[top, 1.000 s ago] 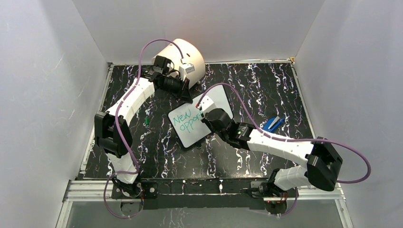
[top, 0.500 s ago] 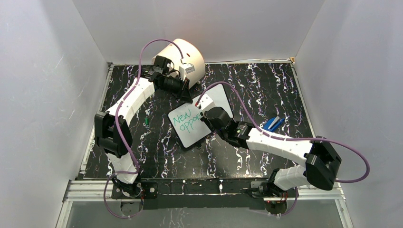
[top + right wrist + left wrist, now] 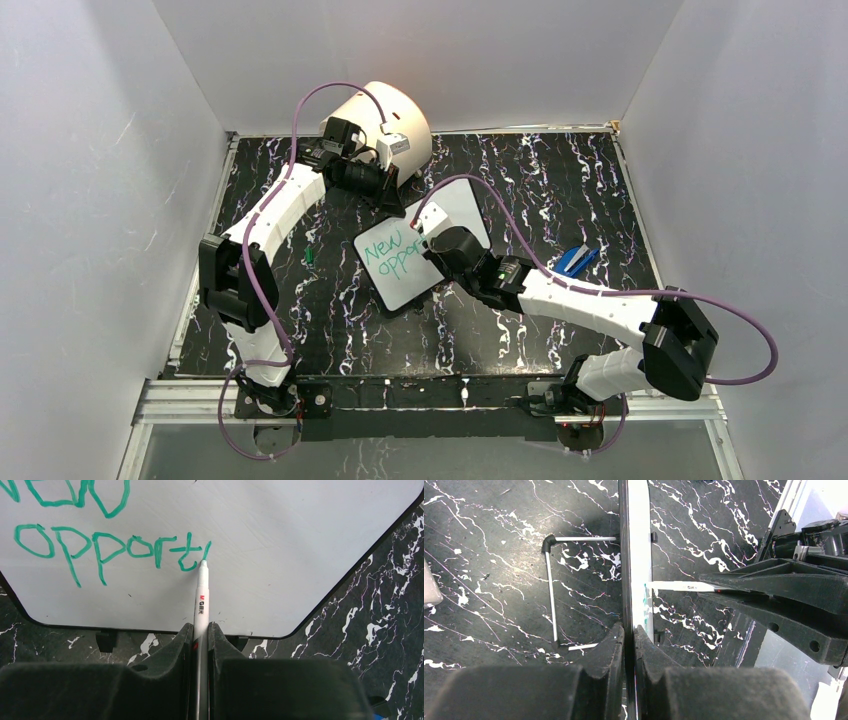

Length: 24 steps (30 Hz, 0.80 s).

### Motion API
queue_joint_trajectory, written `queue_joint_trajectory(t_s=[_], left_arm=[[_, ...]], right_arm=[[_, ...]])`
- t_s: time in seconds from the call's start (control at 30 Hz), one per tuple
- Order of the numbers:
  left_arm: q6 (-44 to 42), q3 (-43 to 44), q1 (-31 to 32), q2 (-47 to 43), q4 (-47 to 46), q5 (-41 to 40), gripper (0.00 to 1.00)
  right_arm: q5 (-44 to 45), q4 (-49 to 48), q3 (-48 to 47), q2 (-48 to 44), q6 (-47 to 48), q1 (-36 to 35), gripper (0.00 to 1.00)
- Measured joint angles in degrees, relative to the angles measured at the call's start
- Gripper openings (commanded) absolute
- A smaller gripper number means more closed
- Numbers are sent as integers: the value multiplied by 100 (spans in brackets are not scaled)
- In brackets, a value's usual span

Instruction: Write a sentence on the whiteboard

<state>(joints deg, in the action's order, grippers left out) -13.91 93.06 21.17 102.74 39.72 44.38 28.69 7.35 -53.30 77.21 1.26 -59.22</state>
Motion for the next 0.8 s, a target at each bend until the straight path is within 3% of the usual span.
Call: queue_joint_trajectory(t_s=[0.8], left_arm=[[0, 0, 0, 0, 2, 4, 0]], right_arm=[[184, 136, 0, 2, -20, 39, 0]])
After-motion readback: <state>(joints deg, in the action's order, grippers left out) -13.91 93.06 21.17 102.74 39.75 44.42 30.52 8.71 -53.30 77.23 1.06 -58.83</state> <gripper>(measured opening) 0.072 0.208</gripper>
